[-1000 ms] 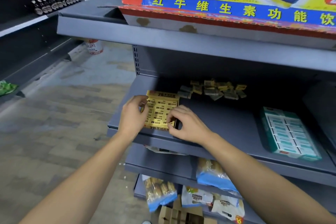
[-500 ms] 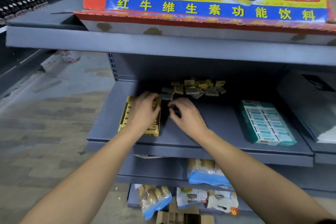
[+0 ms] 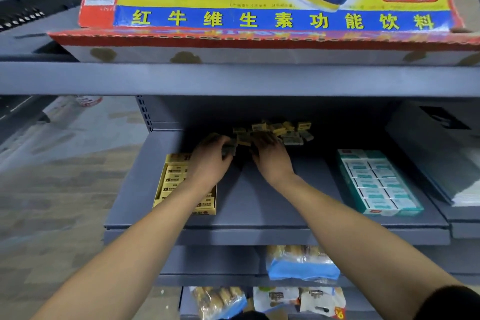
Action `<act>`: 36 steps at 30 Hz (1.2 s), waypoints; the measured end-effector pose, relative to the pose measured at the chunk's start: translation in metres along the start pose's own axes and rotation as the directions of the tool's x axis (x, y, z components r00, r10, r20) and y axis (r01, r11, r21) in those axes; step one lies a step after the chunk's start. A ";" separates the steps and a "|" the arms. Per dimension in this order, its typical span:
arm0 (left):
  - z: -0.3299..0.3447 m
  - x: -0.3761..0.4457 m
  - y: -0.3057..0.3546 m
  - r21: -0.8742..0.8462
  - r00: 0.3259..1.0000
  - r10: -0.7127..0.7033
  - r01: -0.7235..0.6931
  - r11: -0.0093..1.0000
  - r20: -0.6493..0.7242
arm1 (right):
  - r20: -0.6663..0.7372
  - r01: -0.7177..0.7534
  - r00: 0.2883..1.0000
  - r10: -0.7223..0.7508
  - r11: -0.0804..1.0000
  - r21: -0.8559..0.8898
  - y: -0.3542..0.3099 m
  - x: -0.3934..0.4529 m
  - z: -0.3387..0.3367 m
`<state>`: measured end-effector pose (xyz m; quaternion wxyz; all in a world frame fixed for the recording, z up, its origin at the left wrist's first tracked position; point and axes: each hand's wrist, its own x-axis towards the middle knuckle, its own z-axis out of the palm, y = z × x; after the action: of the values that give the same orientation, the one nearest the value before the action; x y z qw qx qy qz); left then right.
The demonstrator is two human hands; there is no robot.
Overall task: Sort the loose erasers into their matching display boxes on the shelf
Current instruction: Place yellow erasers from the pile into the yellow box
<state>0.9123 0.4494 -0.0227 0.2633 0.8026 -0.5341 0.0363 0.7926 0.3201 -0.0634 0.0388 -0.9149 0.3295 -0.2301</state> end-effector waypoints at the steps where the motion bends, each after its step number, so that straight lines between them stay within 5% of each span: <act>1: 0.000 0.001 0.000 -0.009 1.000 0.003 -0.003 1.000 -0.006 | 0.040 -0.014 0.999 0.014 1.000 -0.007 0.001 0.005 0.003; 9: 0.004 -0.002 -0.012 -0.039 1.000 0.001 -0.001 0.999 -0.014 | 0.176 -0.035 0.983 0.056 0.992 -0.119 -0.005 0.019 0.019; 22: 0.006 -0.003 0.002 -0.072 1.000 -0.010 0.011 0.997 0.010 | -0.059 0.117 0.993 -0.104 0.948 0.297 -0.007 -0.027 -0.033; 32: 0.019 -0.014 0.025 -0.207 0.993 0.108 -0.099 0.973 0.035 | -0.085 0.070 0.996 -0.037 0.903 0.424 0.007 -0.058 -0.049; 36: 0.020 -0.015 0.026 -0.269 0.993 0.111 -0.095 0.958 0.045 | -0.006 -0.131 0.985 0.173 0.769 0.625 0.007 -0.062 -0.052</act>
<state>0.8786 0.4453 -0.0349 0.3505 0.7317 -0.5828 -0.0461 0.7240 0.3574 -0.0431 0.3466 -0.8133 0.3090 -0.3506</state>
